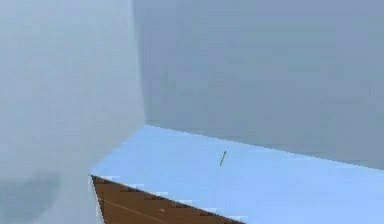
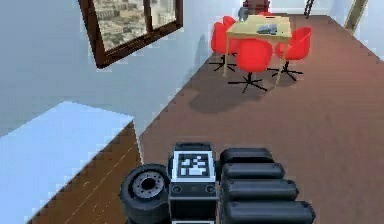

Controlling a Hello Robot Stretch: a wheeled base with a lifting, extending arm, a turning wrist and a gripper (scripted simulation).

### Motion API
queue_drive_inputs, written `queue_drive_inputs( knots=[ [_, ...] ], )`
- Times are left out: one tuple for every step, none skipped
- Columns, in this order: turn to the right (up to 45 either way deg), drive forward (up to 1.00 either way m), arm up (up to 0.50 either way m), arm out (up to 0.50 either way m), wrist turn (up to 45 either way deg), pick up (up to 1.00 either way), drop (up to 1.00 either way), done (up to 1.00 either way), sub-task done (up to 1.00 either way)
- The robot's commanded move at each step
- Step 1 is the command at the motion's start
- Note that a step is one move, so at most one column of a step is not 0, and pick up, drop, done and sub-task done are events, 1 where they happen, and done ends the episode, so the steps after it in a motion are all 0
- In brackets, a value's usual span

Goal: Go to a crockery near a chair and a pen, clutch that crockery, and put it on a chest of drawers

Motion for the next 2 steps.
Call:
queue_drive_inputs(
  knots=[
    [-39.0,0.0,0.0,0.0,0.0,0.0,0.0,0.0,0.0],
    [0.0,0.0,0.0,0.48,0.0,0.0,0.0,0.0,0.0]
  ],
)
